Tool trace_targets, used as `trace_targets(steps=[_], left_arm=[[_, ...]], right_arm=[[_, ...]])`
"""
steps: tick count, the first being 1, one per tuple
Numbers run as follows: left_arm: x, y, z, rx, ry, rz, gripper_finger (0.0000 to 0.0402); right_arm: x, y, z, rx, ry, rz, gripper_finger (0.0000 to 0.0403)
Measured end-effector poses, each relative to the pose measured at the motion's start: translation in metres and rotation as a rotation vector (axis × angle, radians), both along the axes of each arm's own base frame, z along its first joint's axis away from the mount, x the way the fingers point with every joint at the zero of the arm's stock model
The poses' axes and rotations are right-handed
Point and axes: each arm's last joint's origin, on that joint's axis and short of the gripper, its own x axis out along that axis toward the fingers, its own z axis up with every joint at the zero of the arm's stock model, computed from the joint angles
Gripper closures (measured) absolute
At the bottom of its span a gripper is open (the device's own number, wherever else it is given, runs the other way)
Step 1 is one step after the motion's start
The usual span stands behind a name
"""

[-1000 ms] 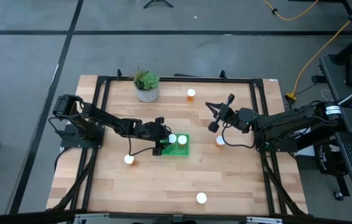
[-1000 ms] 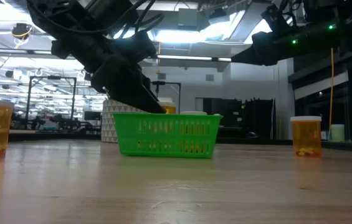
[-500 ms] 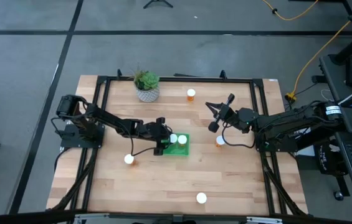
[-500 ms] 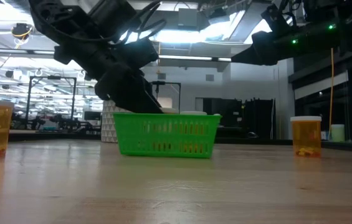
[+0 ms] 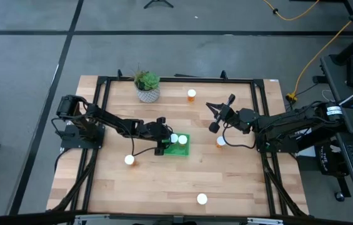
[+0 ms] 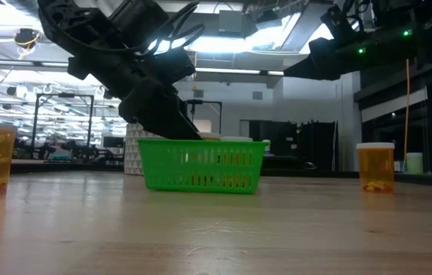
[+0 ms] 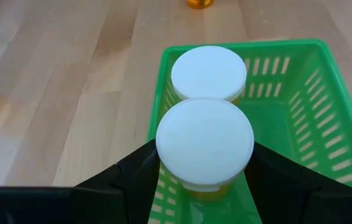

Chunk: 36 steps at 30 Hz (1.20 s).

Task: Pick and place pill bottles into a basket
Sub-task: Put the orange medicine bottle into the green bin

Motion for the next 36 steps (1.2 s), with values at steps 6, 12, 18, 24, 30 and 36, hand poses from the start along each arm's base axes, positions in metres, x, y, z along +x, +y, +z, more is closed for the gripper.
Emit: trace_targets(steps=[6,12,18,24,30,36], left_arm=[[0.0,0.0,0.0,-0.005,0.0,0.004,0.0187],[-0.0003,0.0,-0.0003,-0.017,0.003,0.013,0.0187],[-0.0004,0.0,-0.0004,-0.02,0.004,0.015,0.0187],[0.0007,0.0,-0.0013,-0.02,-0.003,0.015,0.0187],[0.0031,0.0,-0.0063,-0.02,-0.005,0.015,0.0187],[0.0034,0.0,-0.0061,-0.018,-0.009,0.018,0.0187]], right_arm=[[0.0,0.0,0.0,-0.001,0.001,0.0,0.038],[0.0,0.0,0.0,-0.001,0.001,0.0,0.038],[0.0,0.0,0.0,-0.001,0.001,0.0,0.038],[0.0,0.0,0.0,-0.001,0.0,0.0,0.038],[0.0,0.0,0.0,-0.001,0.001,0.0,0.038],[0.0,0.0,0.0,-0.002,0.001,0.0,0.038]])
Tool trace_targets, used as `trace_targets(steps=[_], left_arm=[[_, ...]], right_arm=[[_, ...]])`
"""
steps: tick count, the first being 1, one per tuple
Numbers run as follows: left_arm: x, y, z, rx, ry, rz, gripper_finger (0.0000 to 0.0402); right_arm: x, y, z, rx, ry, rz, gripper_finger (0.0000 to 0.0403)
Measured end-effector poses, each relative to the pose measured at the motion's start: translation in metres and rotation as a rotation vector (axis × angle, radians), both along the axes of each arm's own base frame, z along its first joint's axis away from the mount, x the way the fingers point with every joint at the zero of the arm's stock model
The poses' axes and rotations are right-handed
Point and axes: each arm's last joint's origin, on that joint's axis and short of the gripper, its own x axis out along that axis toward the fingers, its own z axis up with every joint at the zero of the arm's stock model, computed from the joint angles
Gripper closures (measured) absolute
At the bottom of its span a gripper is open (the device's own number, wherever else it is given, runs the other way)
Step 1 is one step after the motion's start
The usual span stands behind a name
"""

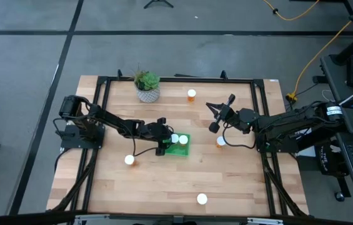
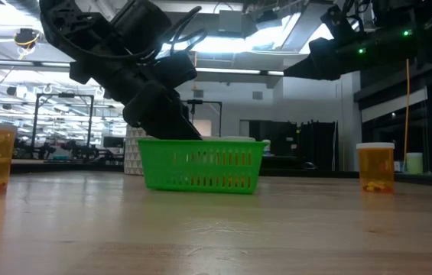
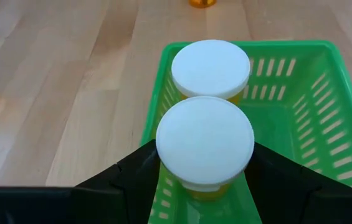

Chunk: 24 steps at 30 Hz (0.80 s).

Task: Pick and place pill bottles into a basket
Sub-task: Put the orange medicine bottle into the green bin

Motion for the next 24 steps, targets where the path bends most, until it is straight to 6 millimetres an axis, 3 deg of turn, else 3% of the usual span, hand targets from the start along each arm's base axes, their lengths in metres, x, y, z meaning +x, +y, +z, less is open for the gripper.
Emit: trace_targets(steps=[24], left_arm=[[0.0,0.0013,0.0001,0.038,-0.001,0.029,0.0165]], right_arm=[[0.0,0.0,0.0,0.0,0.0,0.0,0.0379]])
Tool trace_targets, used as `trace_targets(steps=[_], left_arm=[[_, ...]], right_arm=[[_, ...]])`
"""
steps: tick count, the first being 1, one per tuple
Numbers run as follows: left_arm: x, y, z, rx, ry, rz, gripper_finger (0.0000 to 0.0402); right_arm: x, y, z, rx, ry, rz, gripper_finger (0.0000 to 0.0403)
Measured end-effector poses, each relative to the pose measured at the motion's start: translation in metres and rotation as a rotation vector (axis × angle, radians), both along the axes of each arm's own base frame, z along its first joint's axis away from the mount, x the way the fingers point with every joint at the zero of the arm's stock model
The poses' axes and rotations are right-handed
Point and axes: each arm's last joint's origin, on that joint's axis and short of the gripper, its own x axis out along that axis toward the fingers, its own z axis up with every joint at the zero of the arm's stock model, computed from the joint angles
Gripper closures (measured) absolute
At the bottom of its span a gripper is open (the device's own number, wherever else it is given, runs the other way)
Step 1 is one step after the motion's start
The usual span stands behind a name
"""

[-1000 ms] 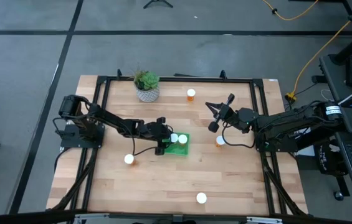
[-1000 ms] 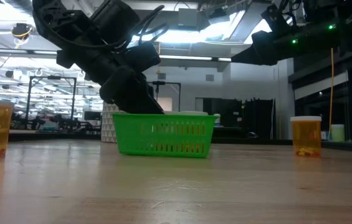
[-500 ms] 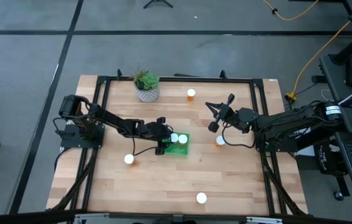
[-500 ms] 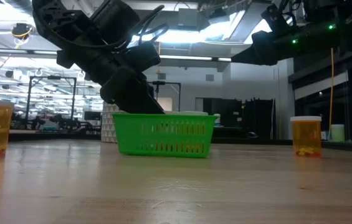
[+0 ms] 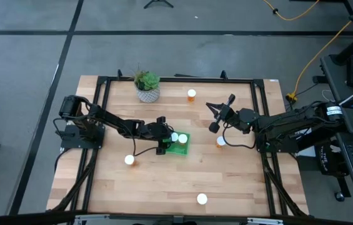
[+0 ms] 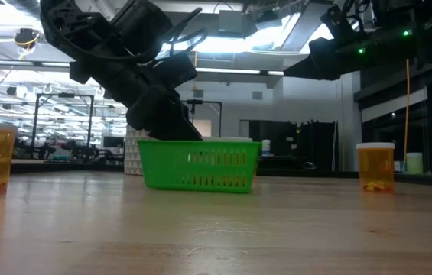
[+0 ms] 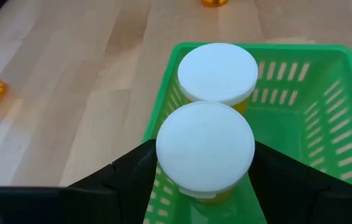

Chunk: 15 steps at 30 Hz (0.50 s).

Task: Pick and place pill bottles into a basket
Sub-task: Put the orange medicine bottle into the green bin

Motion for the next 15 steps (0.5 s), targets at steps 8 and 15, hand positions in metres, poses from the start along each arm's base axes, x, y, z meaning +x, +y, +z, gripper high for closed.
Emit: trace_targets(steps=[8,15], left_arm=[[0.0005,-0.0003,0.0016,0.014,-0.014,-0.003,0.0164],[0.0002,-0.0003,0.0041,0.029,-0.02,-0.014,0.0164]], right_arm=[[0.0,0.0001,0.0,0.0,0.0,0.0,0.0379],[0.0,0.0,0.0,0.0,0.0,0.0,0.0379]])
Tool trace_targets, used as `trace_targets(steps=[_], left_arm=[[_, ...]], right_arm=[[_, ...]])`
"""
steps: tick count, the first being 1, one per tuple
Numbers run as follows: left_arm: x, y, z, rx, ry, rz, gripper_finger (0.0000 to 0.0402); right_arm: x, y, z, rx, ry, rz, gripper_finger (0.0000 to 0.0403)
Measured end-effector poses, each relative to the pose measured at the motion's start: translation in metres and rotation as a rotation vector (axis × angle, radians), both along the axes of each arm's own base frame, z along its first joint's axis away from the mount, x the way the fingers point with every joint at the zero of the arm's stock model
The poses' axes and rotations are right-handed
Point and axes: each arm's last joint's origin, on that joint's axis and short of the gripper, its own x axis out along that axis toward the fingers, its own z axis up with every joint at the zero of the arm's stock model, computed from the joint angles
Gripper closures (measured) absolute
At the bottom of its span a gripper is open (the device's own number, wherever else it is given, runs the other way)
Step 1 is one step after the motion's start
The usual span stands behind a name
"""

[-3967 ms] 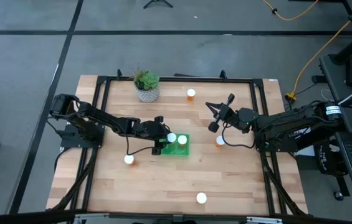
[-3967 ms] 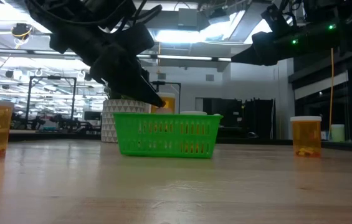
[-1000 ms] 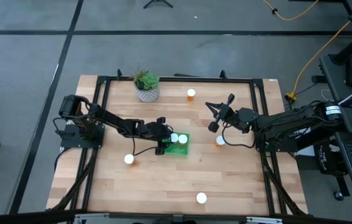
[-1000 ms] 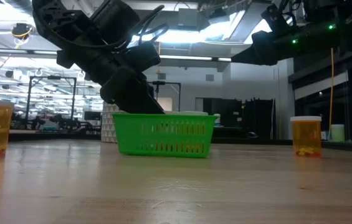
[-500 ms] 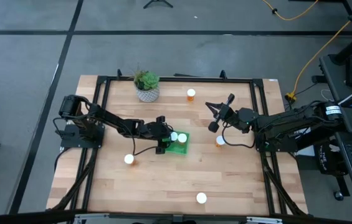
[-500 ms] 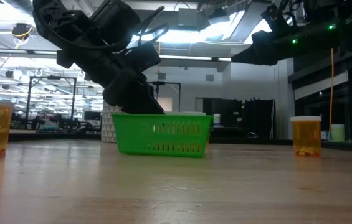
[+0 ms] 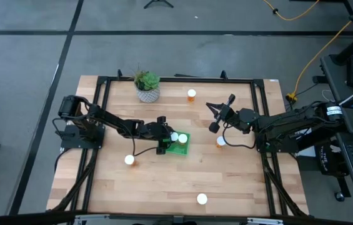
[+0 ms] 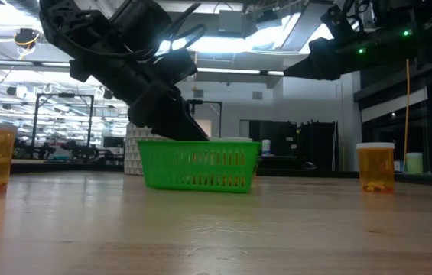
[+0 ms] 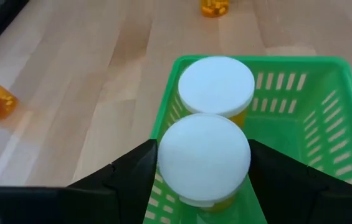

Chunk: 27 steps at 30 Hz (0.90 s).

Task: Pick and place pill bottles into a basket
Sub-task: Put the orange medicine bottle into the green bin

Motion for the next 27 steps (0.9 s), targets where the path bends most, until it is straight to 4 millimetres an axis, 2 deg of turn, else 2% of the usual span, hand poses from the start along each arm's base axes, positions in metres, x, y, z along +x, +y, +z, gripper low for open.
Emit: trace_targets(steps=[12,27], left_arm=[[-0.0003,0.0014,0.0001,0.073,0.008,0.017,0.0166],[0.0003,0.0004,0.0006,0.056,0.0,-0.008,0.0166]], right_arm=[[0.0,0.0,-0.0001,0.0,0.0,0.0,0.0379],[0.0,0.0001,-0.0001,0.0,0.0,0.0,0.038]])
